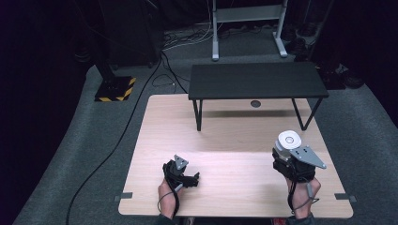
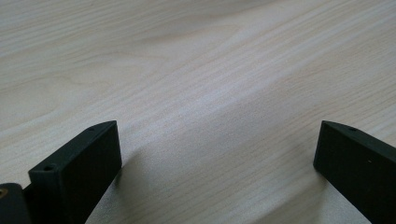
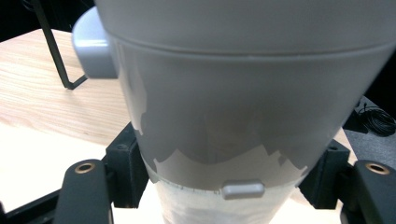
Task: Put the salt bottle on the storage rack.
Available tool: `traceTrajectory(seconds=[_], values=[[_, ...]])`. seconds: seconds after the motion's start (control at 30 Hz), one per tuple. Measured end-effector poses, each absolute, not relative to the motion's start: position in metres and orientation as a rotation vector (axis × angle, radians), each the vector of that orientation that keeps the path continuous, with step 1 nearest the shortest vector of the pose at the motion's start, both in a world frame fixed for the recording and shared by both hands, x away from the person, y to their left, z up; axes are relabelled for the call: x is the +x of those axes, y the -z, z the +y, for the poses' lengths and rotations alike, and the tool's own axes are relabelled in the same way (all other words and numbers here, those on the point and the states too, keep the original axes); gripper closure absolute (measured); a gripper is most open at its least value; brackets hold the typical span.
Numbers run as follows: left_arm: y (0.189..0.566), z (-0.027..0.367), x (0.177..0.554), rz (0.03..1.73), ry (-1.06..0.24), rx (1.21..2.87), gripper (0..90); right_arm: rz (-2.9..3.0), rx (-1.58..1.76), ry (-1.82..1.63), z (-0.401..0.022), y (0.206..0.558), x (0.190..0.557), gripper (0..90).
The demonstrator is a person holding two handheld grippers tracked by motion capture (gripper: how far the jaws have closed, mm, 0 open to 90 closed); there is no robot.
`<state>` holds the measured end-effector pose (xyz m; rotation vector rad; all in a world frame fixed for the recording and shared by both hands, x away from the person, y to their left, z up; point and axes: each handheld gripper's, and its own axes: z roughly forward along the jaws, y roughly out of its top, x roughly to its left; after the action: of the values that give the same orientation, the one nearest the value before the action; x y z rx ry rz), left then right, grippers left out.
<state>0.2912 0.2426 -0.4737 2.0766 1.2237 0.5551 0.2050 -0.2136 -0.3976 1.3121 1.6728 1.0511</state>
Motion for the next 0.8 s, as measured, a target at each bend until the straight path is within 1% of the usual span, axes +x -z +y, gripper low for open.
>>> traceTrajectory(seconds=[0.33, 0.8], values=[[0.474, 0.243, 0.292, 1.216, -0.551, 2.081, 0.2, 1.691, 1.289, -1.059, -0.210, 0.386, 0.228, 29.4], [0.473, 0.244, 0.292, 1.211, -0.544, 2.084, 0.2, 1.718, 1.241, -1.113, -0.205, 0.357, 0.259, 29.4]])
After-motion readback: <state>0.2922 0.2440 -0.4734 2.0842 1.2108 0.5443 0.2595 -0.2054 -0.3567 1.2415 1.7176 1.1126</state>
